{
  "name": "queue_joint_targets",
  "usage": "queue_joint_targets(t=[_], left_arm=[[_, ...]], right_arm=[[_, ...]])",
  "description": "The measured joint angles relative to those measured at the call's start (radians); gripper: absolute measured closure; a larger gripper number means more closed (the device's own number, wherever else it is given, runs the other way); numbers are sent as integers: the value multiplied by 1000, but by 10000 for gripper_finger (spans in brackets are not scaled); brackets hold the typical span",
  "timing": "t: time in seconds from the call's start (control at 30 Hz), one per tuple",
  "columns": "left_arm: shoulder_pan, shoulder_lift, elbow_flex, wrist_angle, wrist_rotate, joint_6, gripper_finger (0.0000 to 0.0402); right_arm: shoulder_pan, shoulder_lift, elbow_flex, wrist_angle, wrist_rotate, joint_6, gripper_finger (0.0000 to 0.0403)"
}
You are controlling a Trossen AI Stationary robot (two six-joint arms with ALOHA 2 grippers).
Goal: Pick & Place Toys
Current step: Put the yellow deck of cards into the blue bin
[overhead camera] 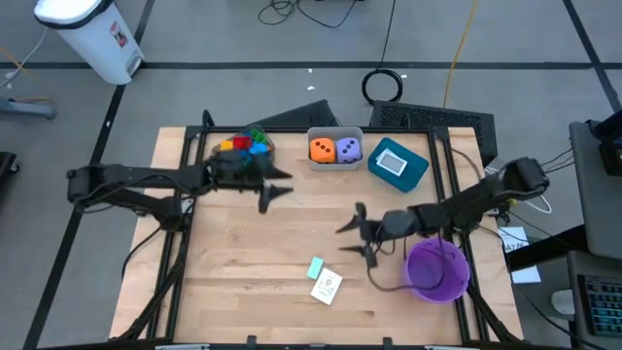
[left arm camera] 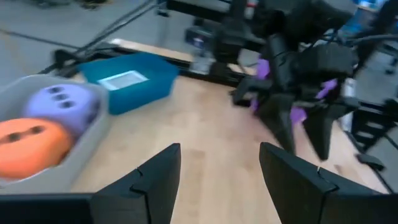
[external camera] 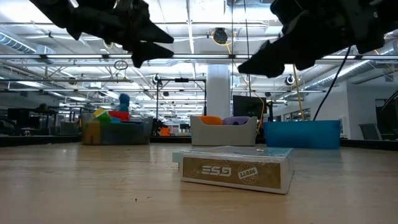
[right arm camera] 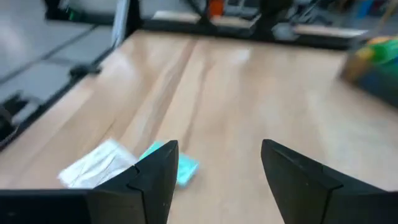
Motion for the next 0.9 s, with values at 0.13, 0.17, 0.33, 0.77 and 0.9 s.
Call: queue_joint_targets(t=[0.13,0.17,0.33,0.77,0.9], left_arm=[[-85,89,0,114,-4,23,176],[-101,109,0,143,-4,27,176],[-152,166,0,228,-4,29,176],[-168,184,0,227,-23,29,176],[-167,184,0,227,-32,29,176]], right_arm=[[41,135,111,-82,-1,-76,181],[46,165,142,-117,-2,-94,181],[68,240,267,-330,-104,-157,181],[136,371,314,-317,-208,-133,181],[124,388,315,-325,-187,-106,181]])
